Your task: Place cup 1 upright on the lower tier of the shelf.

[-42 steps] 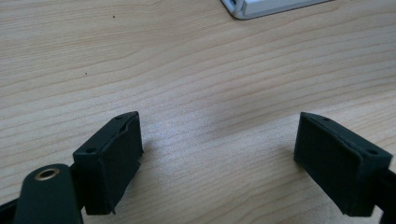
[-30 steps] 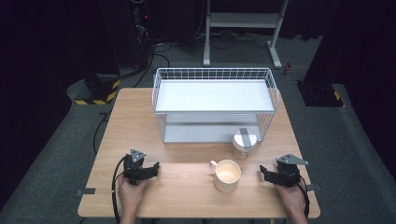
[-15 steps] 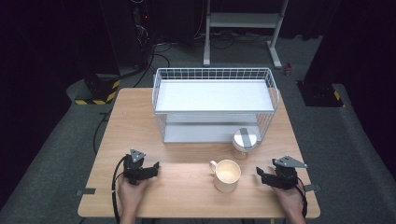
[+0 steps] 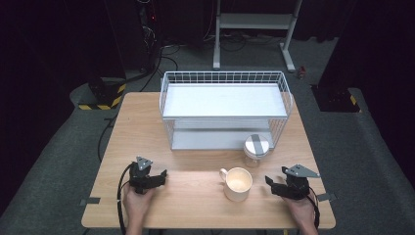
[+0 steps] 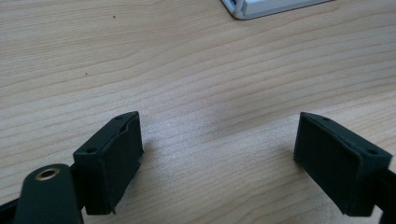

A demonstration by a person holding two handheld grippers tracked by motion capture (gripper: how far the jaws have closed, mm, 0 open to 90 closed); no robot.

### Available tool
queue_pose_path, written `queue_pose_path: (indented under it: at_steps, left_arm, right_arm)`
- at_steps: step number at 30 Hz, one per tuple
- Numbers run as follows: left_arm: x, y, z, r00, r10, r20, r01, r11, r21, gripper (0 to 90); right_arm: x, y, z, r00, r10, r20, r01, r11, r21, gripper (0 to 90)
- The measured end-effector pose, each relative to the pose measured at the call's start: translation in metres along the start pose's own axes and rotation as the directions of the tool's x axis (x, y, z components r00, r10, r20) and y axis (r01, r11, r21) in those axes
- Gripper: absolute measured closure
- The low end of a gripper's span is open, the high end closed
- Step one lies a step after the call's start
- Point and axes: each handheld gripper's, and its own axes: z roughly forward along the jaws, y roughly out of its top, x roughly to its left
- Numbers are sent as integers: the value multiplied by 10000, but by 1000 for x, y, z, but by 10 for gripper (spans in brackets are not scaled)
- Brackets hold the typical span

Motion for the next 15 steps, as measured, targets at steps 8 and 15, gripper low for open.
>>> queue_pose_path:
  at_steps: [8,15]
  left_arm:
    - [0,0,0,10000,-2,2,2,10000,1,157]
    - [0,0,0,10000,-3,3,3,10000,3,157]
  right_arm:
    - [7,11,4,9994,-197,-278,190,9995,-245,176]
    - [12,25,13,9988,-167,-460,149,9991,-387,152]
